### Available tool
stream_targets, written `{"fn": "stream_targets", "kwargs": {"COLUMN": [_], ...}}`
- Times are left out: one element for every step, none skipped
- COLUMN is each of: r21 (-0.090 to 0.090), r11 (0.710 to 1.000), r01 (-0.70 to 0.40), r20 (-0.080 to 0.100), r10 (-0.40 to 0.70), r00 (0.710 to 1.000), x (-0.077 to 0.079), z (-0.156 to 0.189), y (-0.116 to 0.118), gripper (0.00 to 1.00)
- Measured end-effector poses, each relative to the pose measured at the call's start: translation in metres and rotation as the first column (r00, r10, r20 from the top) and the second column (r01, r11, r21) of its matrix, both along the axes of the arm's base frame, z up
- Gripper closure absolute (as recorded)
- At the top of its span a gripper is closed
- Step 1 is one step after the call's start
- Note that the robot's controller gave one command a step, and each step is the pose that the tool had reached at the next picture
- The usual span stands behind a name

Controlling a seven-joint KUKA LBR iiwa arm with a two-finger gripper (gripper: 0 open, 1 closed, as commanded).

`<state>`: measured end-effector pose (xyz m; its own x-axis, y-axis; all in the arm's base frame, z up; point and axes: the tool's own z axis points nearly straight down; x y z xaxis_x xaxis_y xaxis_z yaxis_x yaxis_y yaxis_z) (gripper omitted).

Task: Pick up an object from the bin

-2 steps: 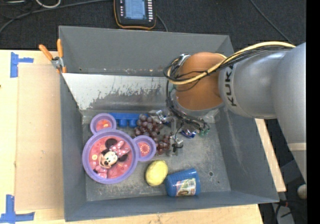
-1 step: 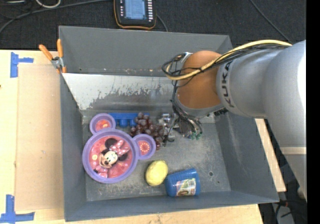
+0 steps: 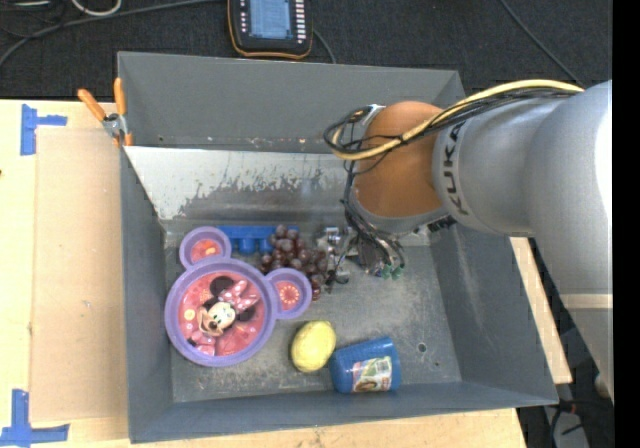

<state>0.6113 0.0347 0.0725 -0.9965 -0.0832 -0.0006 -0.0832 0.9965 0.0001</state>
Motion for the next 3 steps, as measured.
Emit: {"fn": "stream_targets", "kwargs": {"r21": [0.000,0.000,0.000], "r11": [1.000,1.000,1.000], "r01": [-0.001,-0.001,-0.001], "r20": [-0.001,0.001,0.001], "r10": [0.001,0.001,0.001], "r00": [1.000,1.000,1.000], "x": [-0.0004,0.0000,-0.0001], "z": [0.0073,0.0121,0.0159], "y": [0.0000,0.0002,0.0002], "gripper": [1.00,1.00,1.00]}}
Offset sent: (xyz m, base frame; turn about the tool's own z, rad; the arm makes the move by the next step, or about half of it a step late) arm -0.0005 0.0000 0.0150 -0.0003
